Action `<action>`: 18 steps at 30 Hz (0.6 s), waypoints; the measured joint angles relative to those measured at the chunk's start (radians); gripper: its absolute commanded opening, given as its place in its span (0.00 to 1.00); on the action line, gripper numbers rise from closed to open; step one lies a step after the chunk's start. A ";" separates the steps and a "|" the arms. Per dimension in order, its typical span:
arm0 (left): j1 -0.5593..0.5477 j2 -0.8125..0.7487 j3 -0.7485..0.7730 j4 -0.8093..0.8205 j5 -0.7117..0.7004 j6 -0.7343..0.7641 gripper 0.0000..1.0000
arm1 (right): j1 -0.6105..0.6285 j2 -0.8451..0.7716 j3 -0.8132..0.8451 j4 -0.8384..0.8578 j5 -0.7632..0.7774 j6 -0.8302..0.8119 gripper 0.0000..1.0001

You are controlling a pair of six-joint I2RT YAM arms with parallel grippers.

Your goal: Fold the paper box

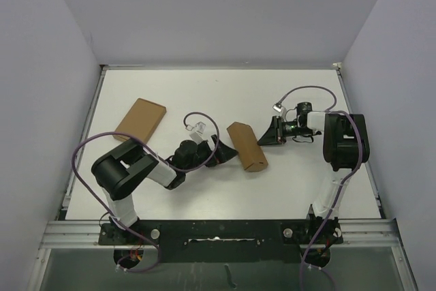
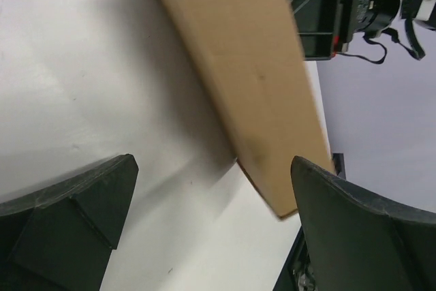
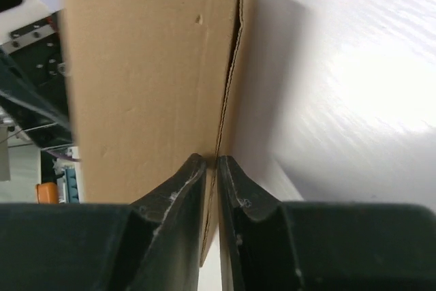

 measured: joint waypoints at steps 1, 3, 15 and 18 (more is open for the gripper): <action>-0.002 0.010 0.009 0.011 -0.002 -0.003 0.96 | -0.003 0.006 0.002 0.000 0.005 -0.001 0.11; -0.004 0.029 0.033 0.025 -0.002 -0.007 0.92 | -0.008 0.017 0.002 -0.003 0.031 -0.005 0.10; -0.010 0.079 0.159 0.059 0.045 -0.009 0.53 | -0.008 0.026 0.013 -0.056 0.162 -0.056 0.12; -0.011 0.097 0.188 0.063 0.068 -0.014 0.39 | -0.002 0.025 0.029 -0.077 0.181 -0.076 0.13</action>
